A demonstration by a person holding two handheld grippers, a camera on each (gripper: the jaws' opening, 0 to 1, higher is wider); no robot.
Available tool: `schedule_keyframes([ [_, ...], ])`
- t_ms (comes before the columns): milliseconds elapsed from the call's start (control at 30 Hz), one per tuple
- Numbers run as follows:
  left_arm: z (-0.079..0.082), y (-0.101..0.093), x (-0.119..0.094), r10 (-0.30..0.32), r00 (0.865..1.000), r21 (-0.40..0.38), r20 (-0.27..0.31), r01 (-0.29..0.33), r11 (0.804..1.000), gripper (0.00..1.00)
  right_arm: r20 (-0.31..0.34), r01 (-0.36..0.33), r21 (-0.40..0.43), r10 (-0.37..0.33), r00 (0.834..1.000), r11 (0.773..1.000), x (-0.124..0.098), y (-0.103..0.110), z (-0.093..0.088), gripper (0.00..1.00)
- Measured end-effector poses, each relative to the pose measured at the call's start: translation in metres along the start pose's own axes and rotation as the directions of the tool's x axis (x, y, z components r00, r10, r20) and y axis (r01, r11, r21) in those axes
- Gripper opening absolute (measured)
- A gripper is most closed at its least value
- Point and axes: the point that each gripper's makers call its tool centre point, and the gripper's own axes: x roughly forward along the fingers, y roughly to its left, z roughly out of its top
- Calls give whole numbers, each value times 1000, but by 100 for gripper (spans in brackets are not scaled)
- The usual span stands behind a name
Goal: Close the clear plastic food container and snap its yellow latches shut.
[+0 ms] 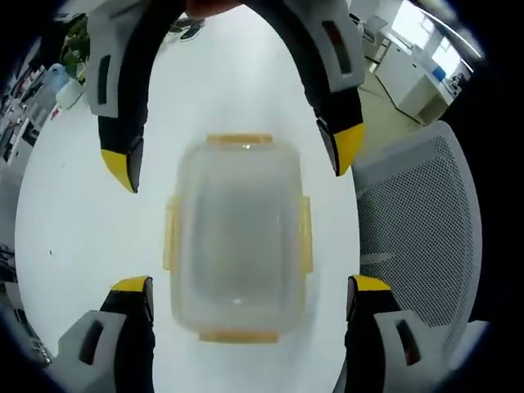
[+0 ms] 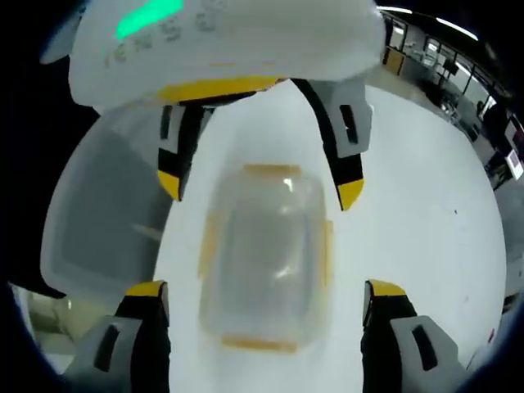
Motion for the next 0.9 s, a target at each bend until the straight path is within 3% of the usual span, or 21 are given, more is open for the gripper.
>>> schedule_keyframes([
  [400,-13,5,9,10,999,20,-51,-9,1000,98,-12,12,27,-12,1000,1000,8,-1,-10,96],
  [900,-20,5,26,-8,998,9,-61,8,1000,93,-28,27,27,-27,999,999,26,0,-16,94],
])
